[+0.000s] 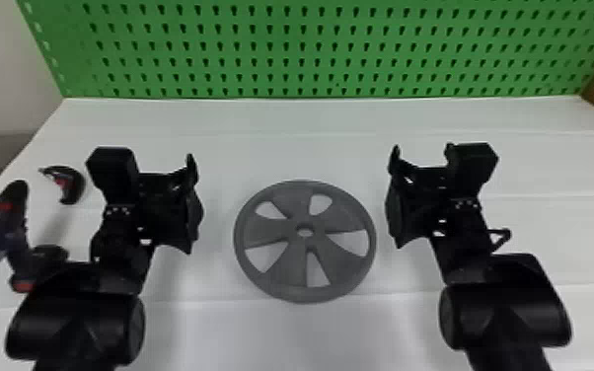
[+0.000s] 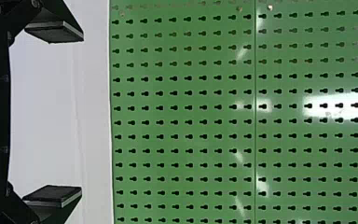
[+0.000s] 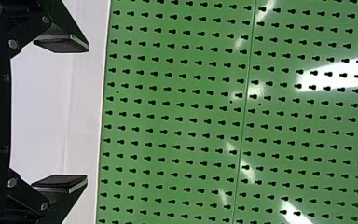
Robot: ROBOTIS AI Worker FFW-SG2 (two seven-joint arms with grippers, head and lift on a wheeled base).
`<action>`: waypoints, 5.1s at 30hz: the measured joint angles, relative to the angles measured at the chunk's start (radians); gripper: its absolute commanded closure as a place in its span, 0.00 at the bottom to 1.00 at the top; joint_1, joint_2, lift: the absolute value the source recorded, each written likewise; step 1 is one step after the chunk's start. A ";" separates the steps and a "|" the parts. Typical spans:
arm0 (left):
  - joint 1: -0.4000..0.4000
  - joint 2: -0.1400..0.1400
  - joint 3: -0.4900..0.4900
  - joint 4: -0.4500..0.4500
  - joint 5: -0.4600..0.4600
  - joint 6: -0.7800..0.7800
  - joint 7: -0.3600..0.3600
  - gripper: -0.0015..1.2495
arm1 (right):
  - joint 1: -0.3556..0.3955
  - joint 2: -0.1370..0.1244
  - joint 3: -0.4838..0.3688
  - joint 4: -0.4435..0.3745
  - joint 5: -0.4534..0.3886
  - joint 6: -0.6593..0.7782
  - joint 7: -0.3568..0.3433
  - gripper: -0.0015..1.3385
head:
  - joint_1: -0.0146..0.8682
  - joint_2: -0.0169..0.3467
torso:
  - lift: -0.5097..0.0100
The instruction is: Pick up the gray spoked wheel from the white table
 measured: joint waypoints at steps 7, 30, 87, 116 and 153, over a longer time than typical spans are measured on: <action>0.000 0.000 -0.001 0.000 0.000 0.000 0.000 0.10 | 0.000 0.000 0.000 0.000 0.000 0.000 0.000 0.22 | 0.88 0.08 | 0.80; 0.002 0.000 -0.001 0.000 0.000 0.000 0.000 0.10 | -0.006 -0.020 0.031 -0.008 -0.027 0.026 -0.001 0.21 | 0.88 0.08 | 0.80; -0.002 0.001 -0.002 0.000 -0.010 0.000 0.000 0.10 | -0.587 -0.043 0.025 0.024 -0.124 1.413 -0.192 0.21 | 0.88 0.08 | 0.80; -0.024 0.023 -0.038 0.013 -0.028 0.006 0.000 0.10 | -0.864 -0.170 0.175 0.611 -0.514 1.595 -0.192 0.21 | 0.88 0.08 | 0.80; -0.032 0.035 -0.057 0.023 -0.020 0.006 0.000 0.10 | -0.922 -0.223 0.432 0.784 -0.763 1.595 -0.192 0.21 | 0.88 0.08 | 0.81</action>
